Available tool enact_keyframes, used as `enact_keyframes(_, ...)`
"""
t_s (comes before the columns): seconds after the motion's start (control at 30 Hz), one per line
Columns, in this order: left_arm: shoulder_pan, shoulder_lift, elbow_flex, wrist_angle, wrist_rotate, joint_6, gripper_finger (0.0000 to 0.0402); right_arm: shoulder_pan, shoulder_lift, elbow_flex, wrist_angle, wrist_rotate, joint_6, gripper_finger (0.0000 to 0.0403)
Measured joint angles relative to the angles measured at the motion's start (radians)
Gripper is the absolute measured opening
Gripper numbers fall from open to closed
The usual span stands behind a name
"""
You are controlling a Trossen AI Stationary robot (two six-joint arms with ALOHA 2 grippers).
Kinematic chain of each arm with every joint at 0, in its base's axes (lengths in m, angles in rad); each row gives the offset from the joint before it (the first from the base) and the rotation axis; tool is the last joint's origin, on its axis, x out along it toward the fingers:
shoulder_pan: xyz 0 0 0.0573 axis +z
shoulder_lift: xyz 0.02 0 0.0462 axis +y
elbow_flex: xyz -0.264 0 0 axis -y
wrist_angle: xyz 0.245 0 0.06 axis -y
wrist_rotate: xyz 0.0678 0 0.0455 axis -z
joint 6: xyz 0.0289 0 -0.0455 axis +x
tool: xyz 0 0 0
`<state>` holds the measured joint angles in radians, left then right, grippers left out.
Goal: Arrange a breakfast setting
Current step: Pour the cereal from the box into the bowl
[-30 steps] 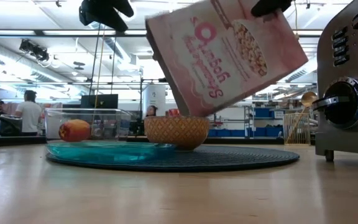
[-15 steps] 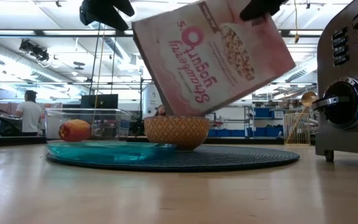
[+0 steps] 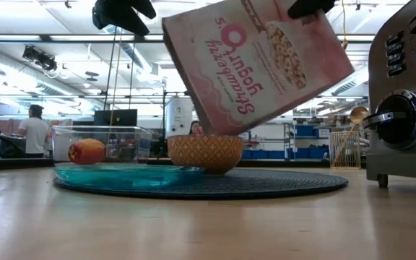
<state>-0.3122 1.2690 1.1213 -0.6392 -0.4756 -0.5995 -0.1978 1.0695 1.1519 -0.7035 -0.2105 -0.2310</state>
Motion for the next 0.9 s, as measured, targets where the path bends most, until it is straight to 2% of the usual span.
enact_keyframes(0.27, 0.0, 0.0, 0.0, 0.001, 0.0, 0.001, 0.0233, 0.0, -0.028, 0.0, -0.037, -0.017, 0.032, 0.0193)
enact_keyframes(0.37, 0.0, 0.0, 0.0, 0.003, 0.0, 0.001, 0.0233, 0.001, -0.028, 0.0, -0.04, 0.027, 0.038, 0.0193)
enact_keyframes(0.47, 0.0, 0.0, 0.0, 0.006, 0.0, 0.0, 0.0233, 0.003, -0.028, 0.0, -0.024, 0.009, 0.041, 0.0193)
enact_keyframes(0.8, 0.0, 0.0, 0.0, 0.025, -0.001, 0.002, 0.0233, 0.002, -0.029, 0.0, -0.052, 0.082, 0.039, 0.0193)
enact_keyframes(0.9, 0.0, 0.0, 0.0, 0.026, -0.001, 0.001, 0.0233, -0.002, -0.029, 0.0, -0.048, 0.072, 0.041, 0.0193)
